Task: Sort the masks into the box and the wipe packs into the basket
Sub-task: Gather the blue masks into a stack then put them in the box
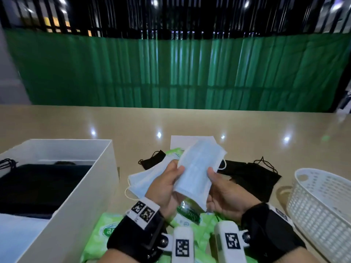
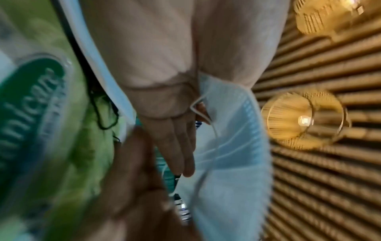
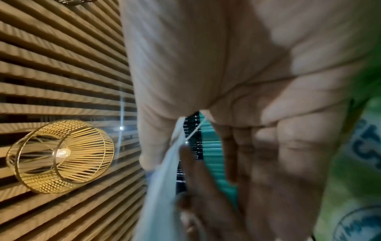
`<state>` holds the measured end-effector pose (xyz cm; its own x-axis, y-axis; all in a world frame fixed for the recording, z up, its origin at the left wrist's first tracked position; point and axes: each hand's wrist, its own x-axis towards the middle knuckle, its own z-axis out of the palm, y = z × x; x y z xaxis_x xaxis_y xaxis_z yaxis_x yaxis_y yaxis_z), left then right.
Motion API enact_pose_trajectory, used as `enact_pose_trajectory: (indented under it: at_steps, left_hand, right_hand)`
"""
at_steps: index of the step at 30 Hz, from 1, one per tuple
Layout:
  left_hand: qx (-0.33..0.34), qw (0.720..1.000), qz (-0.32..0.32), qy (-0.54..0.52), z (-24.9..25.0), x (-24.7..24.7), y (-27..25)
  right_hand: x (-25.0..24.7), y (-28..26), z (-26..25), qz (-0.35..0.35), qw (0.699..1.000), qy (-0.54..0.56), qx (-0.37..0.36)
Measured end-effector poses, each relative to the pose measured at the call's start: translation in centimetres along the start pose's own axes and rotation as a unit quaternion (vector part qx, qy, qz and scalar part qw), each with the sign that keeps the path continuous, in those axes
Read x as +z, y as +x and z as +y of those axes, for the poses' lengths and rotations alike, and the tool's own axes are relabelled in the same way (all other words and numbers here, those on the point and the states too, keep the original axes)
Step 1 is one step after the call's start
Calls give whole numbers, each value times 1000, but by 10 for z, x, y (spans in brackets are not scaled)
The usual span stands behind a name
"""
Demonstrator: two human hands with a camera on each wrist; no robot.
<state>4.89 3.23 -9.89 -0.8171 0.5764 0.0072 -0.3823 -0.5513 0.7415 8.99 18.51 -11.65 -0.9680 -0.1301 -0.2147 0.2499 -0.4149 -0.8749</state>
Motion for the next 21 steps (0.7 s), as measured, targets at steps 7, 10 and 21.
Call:
enact_pose_trajectory:
  at_steps: [7,10,21]
  left_hand:
    - [99,873,213,427,27,-25,14]
    - [40,762,284,580,53,-56,11]
    - [-227,666,211,679,46,-98,28]
  right_hand:
    - [-26,5,-6,214,967,2,-137]
    - [-31,3,-7,268,951,-4,-151]
    - [-22,2,-10,270,947,-55,-166]
